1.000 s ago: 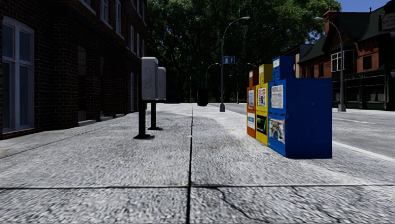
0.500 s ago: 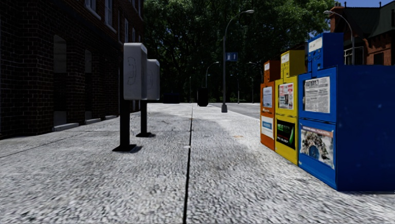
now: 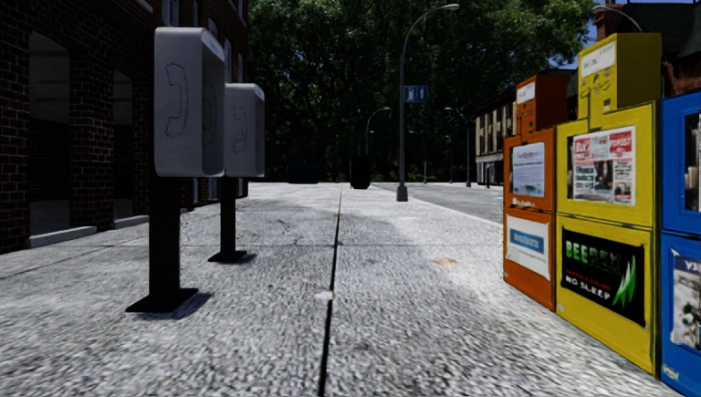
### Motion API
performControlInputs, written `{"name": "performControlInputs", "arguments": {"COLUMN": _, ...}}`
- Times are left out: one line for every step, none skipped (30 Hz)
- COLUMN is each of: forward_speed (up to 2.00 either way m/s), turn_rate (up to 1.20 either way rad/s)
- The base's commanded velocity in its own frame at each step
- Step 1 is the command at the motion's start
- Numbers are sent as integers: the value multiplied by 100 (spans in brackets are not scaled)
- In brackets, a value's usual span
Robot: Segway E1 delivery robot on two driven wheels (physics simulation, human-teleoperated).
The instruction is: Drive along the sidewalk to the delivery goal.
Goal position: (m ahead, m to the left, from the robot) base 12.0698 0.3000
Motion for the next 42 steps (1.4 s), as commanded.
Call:
{"name": "performControlInputs", "arguments": {"forward_speed": 200, "turn_rate": 0}}
{"name": "performControlInputs", "arguments": {"forward_speed": 200, "turn_rate": 0}}
{"name": "performControlInputs", "arguments": {"forward_speed": 200, "turn_rate": 0}}
{"name": "performControlInputs", "arguments": {"forward_speed": 200, "turn_rate": 0}}
{"name": "performControlInputs", "arguments": {"forward_speed": 200, "turn_rate": 0}}
{"name": "performControlInputs", "arguments": {"forward_speed": 200, "turn_rate": 0}}
{"name": "performControlInputs", "arguments": {"forward_speed": 200, "turn_rate": 0}}
{"name": "performControlInputs", "arguments": {"forward_speed": 200, "turn_rate": 0}}
{"name": "performControlInputs", "arguments": {"forward_speed": 200, "turn_rate": 0}}
{"name": "performControlInputs", "arguments": {"forward_speed": 200, "turn_rate": 0}}
{"name": "performControlInputs", "arguments": {"forward_speed": 200, "turn_rate": 0}}
{"name": "performControlInputs", "arguments": {"forward_speed": 200, "turn_rate": 0}}
{"name": "performControlInputs", "arguments": {"forward_speed": 200, "turn_rate": 0}}
{"name": "performControlInputs", "arguments": {"forward_speed": 200, "turn_rate": 0}}
{"name": "performControlInputs", "arguments": {"forward_speed": 200, "turn_rate": 0}}
{"name": "performControlInputs", "arguments": {"forward_speed": 200, "turn_rate": 0}}
{"name": "performControlInputs", "arguments": {"forward_speed": 200, "turn_rate": 0}}
{"name": "performControlInputs", "arguments": {"forward_speed": 200, "turn_rate": 0}}
{"name": "performControlInputs", "arguments": {"forward_speed": 200, "turn_rate": 0}}
{"name": "performControlInputs", "arguments": {"forward_speed": 200, "turn_rate": 0}}
{"name": "performControlInputs", "arguments": {"forward_speed": 200, "turn_rate": 0}}
{"name": "performControlInputs", "arguments": {"forward_speed": 200, "turn_rate": 0}}
{"name": "performControlInputs", "arguments": {"forward_speed": 200, "turn_rate": 0}}
{"name": "performControlInputs", "arguments": {"forward_speed": 200, "turn_rate": 0}}
{"name": "performControlInputs", "arguments": {"forward_speed": 200, "turn_rate": 0}}
{"name": "performControlInputs", "arguments": {"forward_speed": 200, "turn_rate": 0}}
{"name": "performControlInputs", "arguments": {"forward_speed": 200, "turn_rate": 0}}
{"name": "performControlInputs", "arguments": {"forward_speed": 200, "turn_rate": 0}}
{"name": "performControlInputs", "arguments": {"forward_speed": 200, "turn_rate": 0}}
{"name": "performControlInputs", "arguments": {"forward_speed": 200, "turn_rate": 0}}
{"name": "performControlInputs", "arguments": {"forward_speed": 200, "turn_rate": 0}}
{"name": "performControlInputs", "arguments": {"forward_speed": 200, "turn_rate": 0}}
{"name": "performControlInputs", "arguments": {"forward_speed": 200, "turn_rate": 0}}
{"name": "performControlInputs", "arguments": {"forward_speed": 200, "turn_rate": 0}}
{"name": "performControlInputs", "arguments": {"forward_speed": 200, "turn_rate": 0}}
{"name": "performControlInputs", "arguments": {"forward_speed": 200, "turn_rate": 0}}
{"name": "performControlInputs", "arguments": {"forward_speed": 200, "turn_rate": 0}}
{"name": "performControlInputs", "arguments": {"forward_speed": 200, "turn_rate": 0}}
{"name": "performControlInputs", "arguments": {"forward_speed": 200, "turn_rate": 0}}
{"name": "performControlInputs", "arguments": {"forward_speed": 200, "turn_rate": 0}}
{"name": "performControlInputs", "arguments": {"forward_speed": 200, "turn_rate": 0}}
{"name": "performControlInputs", "arguments": {"forward_speed": 200, "turn_rate": 0}}
